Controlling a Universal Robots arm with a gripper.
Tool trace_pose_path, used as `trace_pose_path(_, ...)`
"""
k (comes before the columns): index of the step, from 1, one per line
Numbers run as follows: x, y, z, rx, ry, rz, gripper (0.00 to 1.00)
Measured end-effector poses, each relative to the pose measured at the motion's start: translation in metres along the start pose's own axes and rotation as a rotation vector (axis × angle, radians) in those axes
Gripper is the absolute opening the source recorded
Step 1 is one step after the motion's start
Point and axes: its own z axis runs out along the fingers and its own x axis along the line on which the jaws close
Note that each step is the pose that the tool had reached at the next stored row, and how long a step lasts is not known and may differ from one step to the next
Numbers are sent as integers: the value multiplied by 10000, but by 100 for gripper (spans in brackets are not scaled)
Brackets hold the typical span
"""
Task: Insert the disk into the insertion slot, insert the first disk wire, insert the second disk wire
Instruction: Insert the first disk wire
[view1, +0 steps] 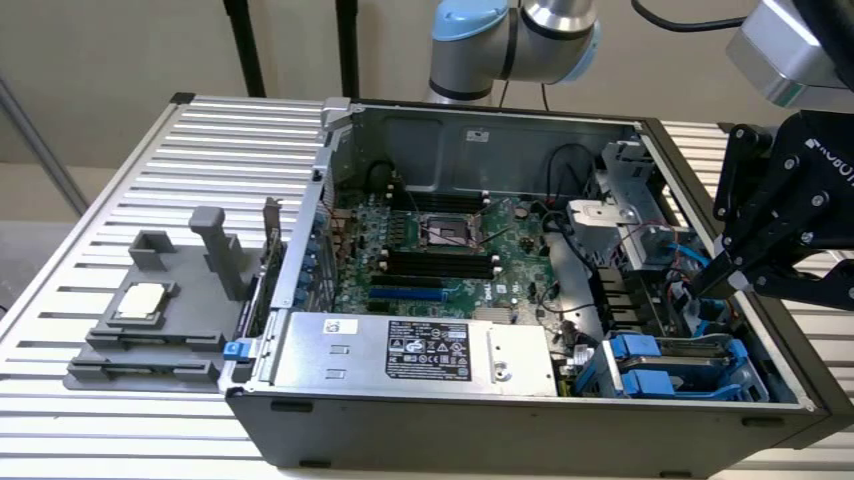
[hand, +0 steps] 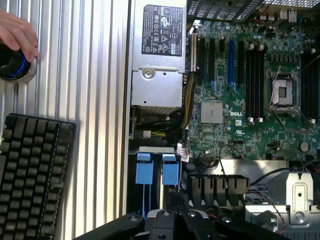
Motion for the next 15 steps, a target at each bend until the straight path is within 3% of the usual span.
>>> trace_pose_path(7, -2, -5, 8, -1, -1, -1, 13)
trace_pose_path(15, -26, -312, 108, 0, 0, 0, 13)
